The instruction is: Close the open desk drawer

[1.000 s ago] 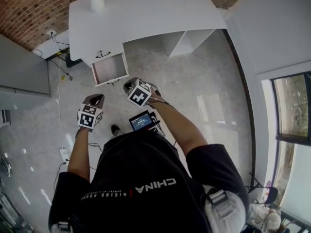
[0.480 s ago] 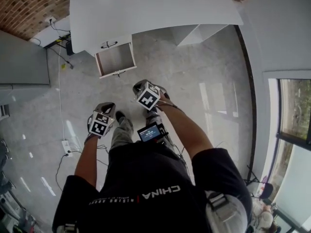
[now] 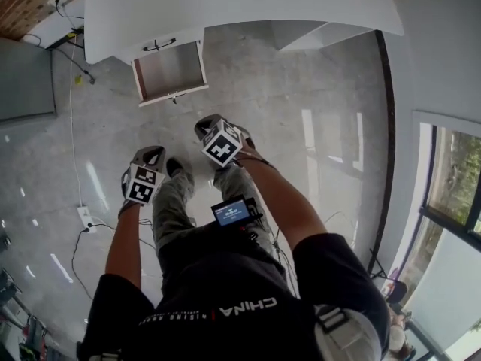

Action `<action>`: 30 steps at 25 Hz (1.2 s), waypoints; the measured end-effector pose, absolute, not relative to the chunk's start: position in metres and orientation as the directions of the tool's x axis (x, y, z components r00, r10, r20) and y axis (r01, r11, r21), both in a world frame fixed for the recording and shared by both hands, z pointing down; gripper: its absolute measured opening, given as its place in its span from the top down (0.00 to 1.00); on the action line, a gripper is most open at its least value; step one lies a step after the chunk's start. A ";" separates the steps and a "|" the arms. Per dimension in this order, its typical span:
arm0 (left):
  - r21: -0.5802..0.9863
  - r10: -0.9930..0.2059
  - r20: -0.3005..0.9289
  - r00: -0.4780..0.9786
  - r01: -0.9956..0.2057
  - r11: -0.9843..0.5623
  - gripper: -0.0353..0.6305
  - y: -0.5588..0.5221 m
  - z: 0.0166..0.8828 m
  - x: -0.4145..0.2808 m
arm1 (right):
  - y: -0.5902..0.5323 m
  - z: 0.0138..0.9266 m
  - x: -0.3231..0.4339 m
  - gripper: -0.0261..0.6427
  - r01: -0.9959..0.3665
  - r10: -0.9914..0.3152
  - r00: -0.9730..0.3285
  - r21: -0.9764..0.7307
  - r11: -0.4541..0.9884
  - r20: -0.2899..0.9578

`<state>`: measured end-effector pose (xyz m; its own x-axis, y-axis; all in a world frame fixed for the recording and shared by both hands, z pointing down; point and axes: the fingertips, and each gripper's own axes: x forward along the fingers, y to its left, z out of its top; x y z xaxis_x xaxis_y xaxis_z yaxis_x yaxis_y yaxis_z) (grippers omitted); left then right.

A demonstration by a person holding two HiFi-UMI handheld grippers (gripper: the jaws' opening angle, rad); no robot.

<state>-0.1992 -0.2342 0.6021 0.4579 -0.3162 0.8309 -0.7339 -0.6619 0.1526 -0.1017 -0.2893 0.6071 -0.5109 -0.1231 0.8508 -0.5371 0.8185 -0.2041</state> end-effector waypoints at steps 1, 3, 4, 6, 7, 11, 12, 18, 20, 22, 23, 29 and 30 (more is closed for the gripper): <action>0.153 -0.318 0.828 0.462 -0.731 -0.665 0.93 -0.238 0.617 -0.196 | -0.292 0.622 -0.101 0.94 -0.536 -0.123 -0.510 -0.202 0.820 0.851; 0.151 -0.325 0.821 0.470 -0.727 -0.670 0.93 -0.247 0.646 -0.191 | -0.301 0.652 -0.100 0.94 -0.541 -0.132 -0.513 -0.199 0.817 0.848; 0.148 -0.329 0.817 0.473 -0.724 -0.673 0.93 -0.251 0.661 -0.190 | -0.305 0.666 -0.100 0.94 -0.546 -0.140 -0.514 -0.197 0.815 0.846; 0.139 -0.340 0.810 0.478 -0.720 -0.680 0.93 -0.261 0.690 -0.188 | -0.313 0.695 -0.100 0.94 -0.552 -0.156 -0.517 -0.188 0.813 0.842; 0.134 -0.347 0.806 0.480 -0.718 -0.683 0.93 -0.265 0.705 -0.187 | -0.316 0.709 -0.100 0.94 -0.551 -0.163 -0.518 -0.183 0.814 0.840; 0.107 -0.376 0.790 0.485 -0.713 -0.693 0.93 -0.284 0.762 -0.189 | -0.329 0.768 -0.102 0.94 -0.549 -0.188 -0.528 -0.164 0.820 0.828; 0.099 -0.386 0.785 0.485 -0.712 -0.695 0.93 -0.291 0.776 -0.190 | -0.334 0.783 -0.103 0.94 -0.548 -0.197 -0.531 -0.157 0.821 0.824; -0.002 -0.467 0.752 0.466 -0.707 -0.707 0.93 -0.337 0.849 -0.203 | -0.375 0.858 -0.120 0.94 -0.536 -0.266 -0.572 -0.109 0.837 0.776; -0.051 -0.508 0.735 0.449 -0.710 -0.702 0.93 -0.353 0.866 -0.209 | -0.386 0.875 -0.127 0.94 -0.528 -0.291 -0.595 -0.090 0.845 0.749; -0.095 -0.546 0.715 0.437 -0.713 -0.695 0.93 -0.365 0.881 -0.213 | -0.395 0.891 -0.131 0.94 -0.524 -0.321 -0.615 -0.068 0.849 0.720; -0.116 -0.563 0.704 0.432 -0.713 -0.692 0.93 -0.370 0.890 -0.214 | -0.399 0.899 -0.132 0.94 -0.525 -0.336 -0.623 -0.060 0.849 0.706; -0.200 -0.648 0.635 0.421 -0.721 -0.664 0.93 -0.387 0.928 -0.217 | -0.412 0.938 -0.134 0.94 -0.534 -0.416 -0.653 0.005 0.845 0.634; -0.208 -0.660 0.622 0.422 -0.724 -0.658 0.93 -0.389 0.930 -0.218 | -0.413 0.941 -0.134 0.94 -0.536 -0.425 -0.654 0.014 0.844 0.625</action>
<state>-0.2180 -0.3891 0.9304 0.4217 -0.6601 0.6216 -0.7236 -0.6581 -0.2080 -0.1340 -0.4132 0.9415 -0.6544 -0.4254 0.6251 -0.5356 0.8444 0.0140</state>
